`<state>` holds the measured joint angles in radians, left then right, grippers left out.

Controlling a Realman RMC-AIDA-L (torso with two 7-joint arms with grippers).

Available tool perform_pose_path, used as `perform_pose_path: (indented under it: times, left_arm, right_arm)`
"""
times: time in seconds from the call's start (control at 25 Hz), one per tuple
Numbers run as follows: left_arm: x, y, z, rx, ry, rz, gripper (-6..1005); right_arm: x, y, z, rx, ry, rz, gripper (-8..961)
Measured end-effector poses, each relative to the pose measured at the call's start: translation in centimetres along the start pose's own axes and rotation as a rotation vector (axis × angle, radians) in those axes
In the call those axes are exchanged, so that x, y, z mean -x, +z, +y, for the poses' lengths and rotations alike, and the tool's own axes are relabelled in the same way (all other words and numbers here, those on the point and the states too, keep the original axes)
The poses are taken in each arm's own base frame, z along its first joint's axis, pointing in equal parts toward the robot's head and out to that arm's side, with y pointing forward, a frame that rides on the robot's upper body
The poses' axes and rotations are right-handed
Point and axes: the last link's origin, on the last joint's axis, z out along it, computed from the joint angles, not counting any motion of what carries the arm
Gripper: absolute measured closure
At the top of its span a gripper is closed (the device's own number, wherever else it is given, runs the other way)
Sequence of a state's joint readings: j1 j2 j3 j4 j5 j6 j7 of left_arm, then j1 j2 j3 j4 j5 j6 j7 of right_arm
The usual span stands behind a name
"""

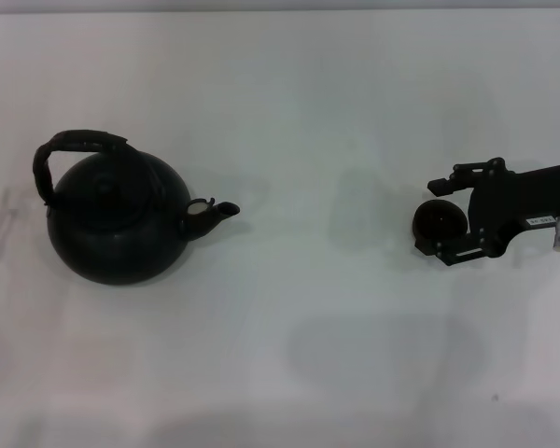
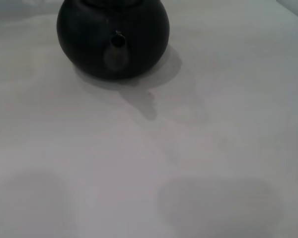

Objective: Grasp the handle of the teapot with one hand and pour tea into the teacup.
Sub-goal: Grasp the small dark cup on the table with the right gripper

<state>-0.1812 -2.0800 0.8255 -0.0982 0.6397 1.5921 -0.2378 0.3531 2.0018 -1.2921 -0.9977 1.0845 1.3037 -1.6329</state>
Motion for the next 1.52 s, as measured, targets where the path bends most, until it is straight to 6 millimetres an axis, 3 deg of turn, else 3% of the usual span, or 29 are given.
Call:
perform_pose_path:
  times: [1.52]
  left_arm:
    - [0.0, -0.4, 0.1, 0.004, -0.001, -0.002, 128]
  right_arm:
    - [-1.1, 0.7, -0.1, 0.0, -0.003, 0.063, 110]
